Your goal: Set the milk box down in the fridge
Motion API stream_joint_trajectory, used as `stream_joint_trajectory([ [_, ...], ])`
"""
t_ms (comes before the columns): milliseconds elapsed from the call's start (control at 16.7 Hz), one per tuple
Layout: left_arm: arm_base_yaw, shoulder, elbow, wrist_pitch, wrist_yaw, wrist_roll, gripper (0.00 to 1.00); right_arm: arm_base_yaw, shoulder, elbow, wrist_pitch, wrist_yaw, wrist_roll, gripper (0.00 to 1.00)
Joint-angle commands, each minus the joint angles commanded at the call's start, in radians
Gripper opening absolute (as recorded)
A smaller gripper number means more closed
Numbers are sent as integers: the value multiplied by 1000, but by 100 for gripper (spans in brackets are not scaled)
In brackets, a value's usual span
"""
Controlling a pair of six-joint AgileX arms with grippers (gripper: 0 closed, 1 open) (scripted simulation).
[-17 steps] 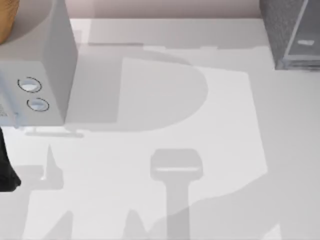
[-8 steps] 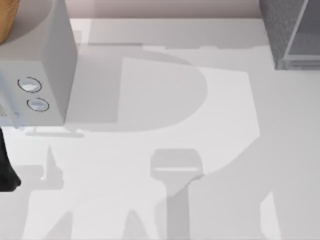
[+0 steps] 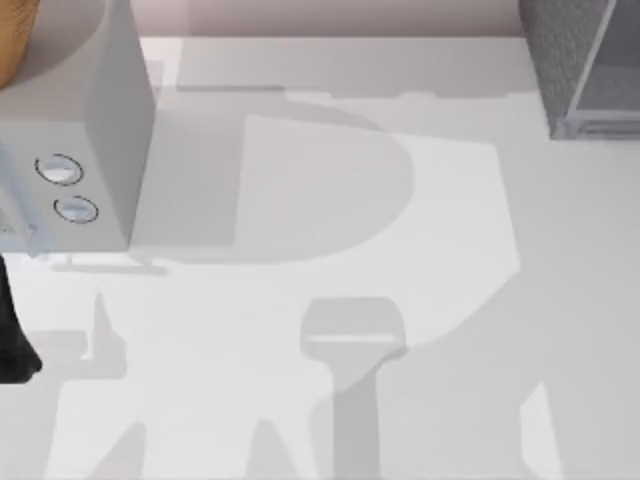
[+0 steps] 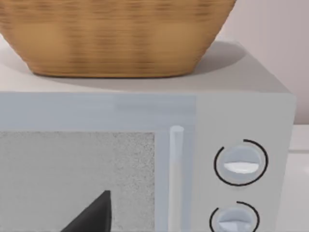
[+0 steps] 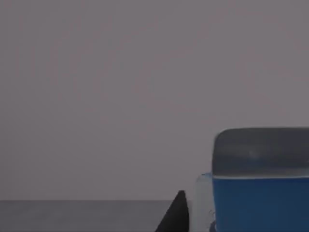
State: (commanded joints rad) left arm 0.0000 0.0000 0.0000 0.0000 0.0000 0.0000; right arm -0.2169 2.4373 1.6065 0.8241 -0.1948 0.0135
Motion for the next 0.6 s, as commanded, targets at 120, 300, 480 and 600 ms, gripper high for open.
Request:
stream_joint_trajectory([
  [120,0,0,0,0,0,0,100,0,0,0,0,0,0,45],
  [300,0,0,0,0,0,0,100,0,0,0,0,0,0,68],
  [480,0,0,0,0,0,0,100,0,0,0,0,0,0,90],
  [600,0,0,0,0,0,0,100,0,0,0,0,0,0,100],
])
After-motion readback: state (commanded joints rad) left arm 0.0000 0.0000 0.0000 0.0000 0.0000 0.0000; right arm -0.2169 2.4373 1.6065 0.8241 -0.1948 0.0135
